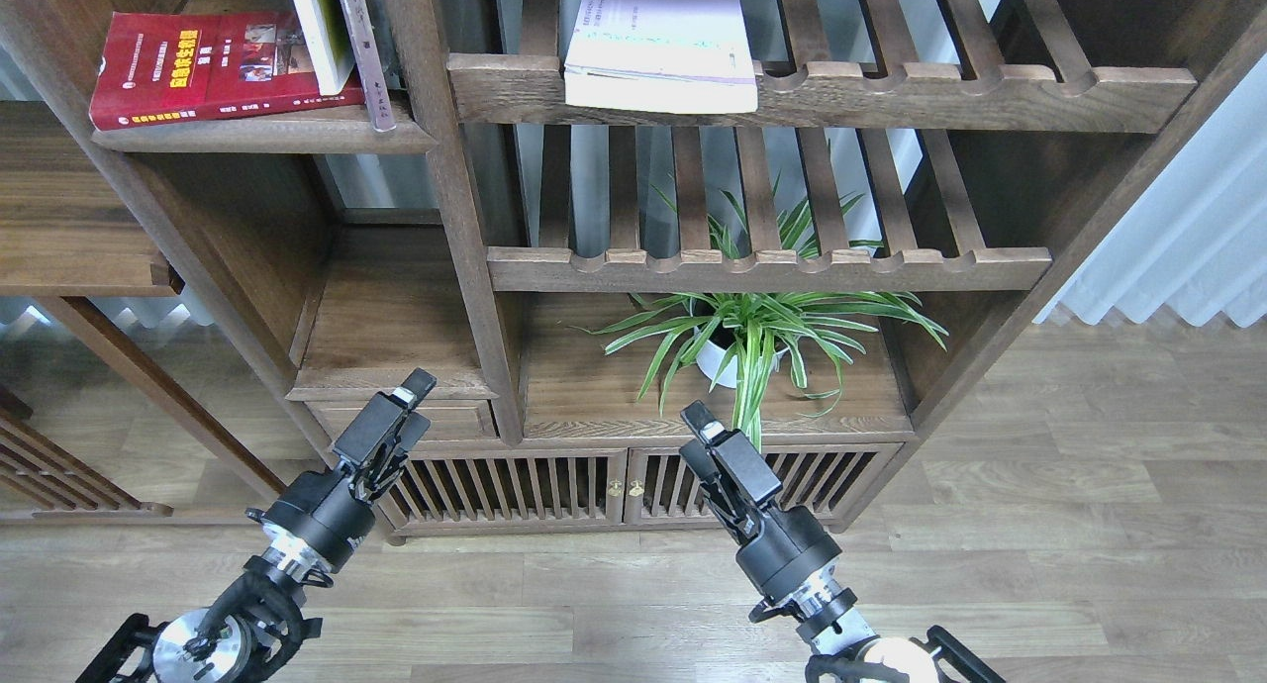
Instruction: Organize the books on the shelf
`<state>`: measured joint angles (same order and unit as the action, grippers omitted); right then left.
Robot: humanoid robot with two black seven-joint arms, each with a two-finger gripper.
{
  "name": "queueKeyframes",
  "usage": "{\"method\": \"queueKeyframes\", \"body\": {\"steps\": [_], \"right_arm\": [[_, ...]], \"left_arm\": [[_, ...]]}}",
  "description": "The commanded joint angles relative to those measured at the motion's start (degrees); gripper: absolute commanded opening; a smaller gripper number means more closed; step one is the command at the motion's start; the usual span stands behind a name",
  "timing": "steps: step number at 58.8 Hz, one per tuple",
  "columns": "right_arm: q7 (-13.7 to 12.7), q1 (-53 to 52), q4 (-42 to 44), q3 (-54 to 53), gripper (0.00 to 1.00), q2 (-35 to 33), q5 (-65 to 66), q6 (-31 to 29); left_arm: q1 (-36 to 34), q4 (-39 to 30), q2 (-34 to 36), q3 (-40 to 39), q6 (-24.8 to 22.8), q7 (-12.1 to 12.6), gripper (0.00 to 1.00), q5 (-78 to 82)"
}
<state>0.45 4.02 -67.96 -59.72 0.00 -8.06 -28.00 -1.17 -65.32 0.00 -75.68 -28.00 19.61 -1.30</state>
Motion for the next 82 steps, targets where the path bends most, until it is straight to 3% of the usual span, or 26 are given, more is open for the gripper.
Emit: {"method": "queueKeyframes", "body": {"steps": [1,16,40,63,68,77,82], "right_arm": [[0.52,-0.33,-0.15,-0.31,0.98,0.0,-0.38,0.0],[0.52,-3.06,-1.38,-1.89,0.98,0.0,-2.05,0.0],[1.14,-3.23,-15.53,2.24,0.98,0.0,-4.34,0.0],[1.4,-8.94,-16.59,7.25,0.98,0.0,-2.14,0.0],[2.98,-12.63,-15.98,6.99,0.98,0.0,-2.4,3.03],[8.69,-17.46,-13.69,6.81,0.98,0.0,-4.07,8.48],[9.75,-18.88,-12.64,6.28,0.98,0.0,-4.34,9.89]], "left_arm": [[0.2,-0.16,0.0,0.62,0.0,-0.01,1.0,-2.12],[0.29,-0.6,0.0,0.36,0.0,-0.63,1.0,-5.91],[0.2,2.3,0.0,-1.66,0.0,-0.1,1.0,-5.91],[0.03,2.39,0.0,-1.57,0.0,-0.1,1.0,-5.91],[0.03,2.3,0.0,-1.48,0.0,-0.01,1.0,-5.82],[-0.06,2.3,0.0,-1.4,0.0,-0.01,1.0,-5.73],[-0.06,2.3,0.0,-1.48,0.0,-0.1,1.0,-5.73]]}}
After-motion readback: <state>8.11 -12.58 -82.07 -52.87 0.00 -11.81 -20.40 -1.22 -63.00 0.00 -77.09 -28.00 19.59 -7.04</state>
